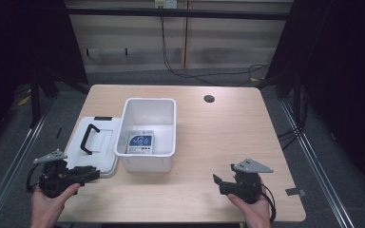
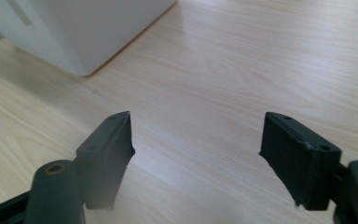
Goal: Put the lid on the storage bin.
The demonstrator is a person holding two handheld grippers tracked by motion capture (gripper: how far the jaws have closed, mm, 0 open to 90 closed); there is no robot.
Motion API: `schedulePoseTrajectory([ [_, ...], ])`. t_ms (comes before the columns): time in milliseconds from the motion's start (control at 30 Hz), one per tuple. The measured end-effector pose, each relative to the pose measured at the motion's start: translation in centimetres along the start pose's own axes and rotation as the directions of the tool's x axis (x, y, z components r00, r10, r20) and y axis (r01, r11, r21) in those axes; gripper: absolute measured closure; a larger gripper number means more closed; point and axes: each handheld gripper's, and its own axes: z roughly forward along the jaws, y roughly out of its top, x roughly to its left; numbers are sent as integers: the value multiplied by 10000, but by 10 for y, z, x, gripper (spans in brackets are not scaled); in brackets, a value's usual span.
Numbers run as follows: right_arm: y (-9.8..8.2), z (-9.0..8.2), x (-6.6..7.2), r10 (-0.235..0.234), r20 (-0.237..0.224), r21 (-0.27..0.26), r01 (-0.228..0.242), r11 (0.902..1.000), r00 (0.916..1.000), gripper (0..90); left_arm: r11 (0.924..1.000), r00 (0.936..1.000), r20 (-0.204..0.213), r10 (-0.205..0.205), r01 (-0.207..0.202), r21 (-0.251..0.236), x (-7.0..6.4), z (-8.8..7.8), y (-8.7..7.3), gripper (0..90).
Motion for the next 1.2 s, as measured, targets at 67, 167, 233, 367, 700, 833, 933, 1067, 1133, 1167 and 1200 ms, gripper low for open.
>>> schedulePoseTrajectory([
  [67, 0, -1, 1, -35, -48, -59, 35, 10000, 10000, 266, 9999, 10000, 26, -73, 73, -155, 0, -1, 0, 616],
  [167, 1, -3, 5, -166, -14, -323, 165, 9993, 9999, 270, 9994, 9993, -191, -325, 322, -162, 0, -1, 0, 633],
  [233, 1, -5, 7, -193, 20, -484, 193, 9986, 9998, 272, 9992, 9994, -61, -346, 345, -184, -2, -2, 3, 636],
  [367, 0, -6, 11, -188, -104, -475, 183, 9987, 9998, 277, 9999, 9998, -171, -125, 124, -62, -5, -3, 8, 609],
  [700, 1, -6, 14, -243, -353, -308, 232, 9993, 9991, 275, 9979, 9983, -583, -15, 53, 645, 5, -9, 27, 532],
  [833, 1, -7, 14, -217, -352, -250, 208, 9995, 9991, 269, 9971, 9967, -817, 17, 45, 755, 6, -11, 32, 540],
  [933, 1, -7, 14, -188, -348, -225, 180, 9996, 9992, 267, 9957, 9944, -1027, 257, -163, 914, 4, -13, 38, 545],
  [1067, 1, -6, 12, -115, -368, -216, 107, 9997, 9993, 265, 9961, 9945, -1033, 178, -87, 877, 5, -13, 49, 548],
  [1133, 1, -6, 12, -44, -376, -181, 37, 9998, 9993, 266, 9960, 9954, -945, 141, -56, 897, 8, -12, 53, 542],
  [1167, 1, -6, 12, -44, -376, -181, 37, 9998, 9993, 266, 9960, 9954, -945, 141, -56, 897, 8, -12, 53, 541],
  [1200, 1, -6, 12, -71, -408, -153, 65, 9999, 9991, 265, 9963, 9963, -861, 62, 13, 862, 9, -13, 57, 536],
])
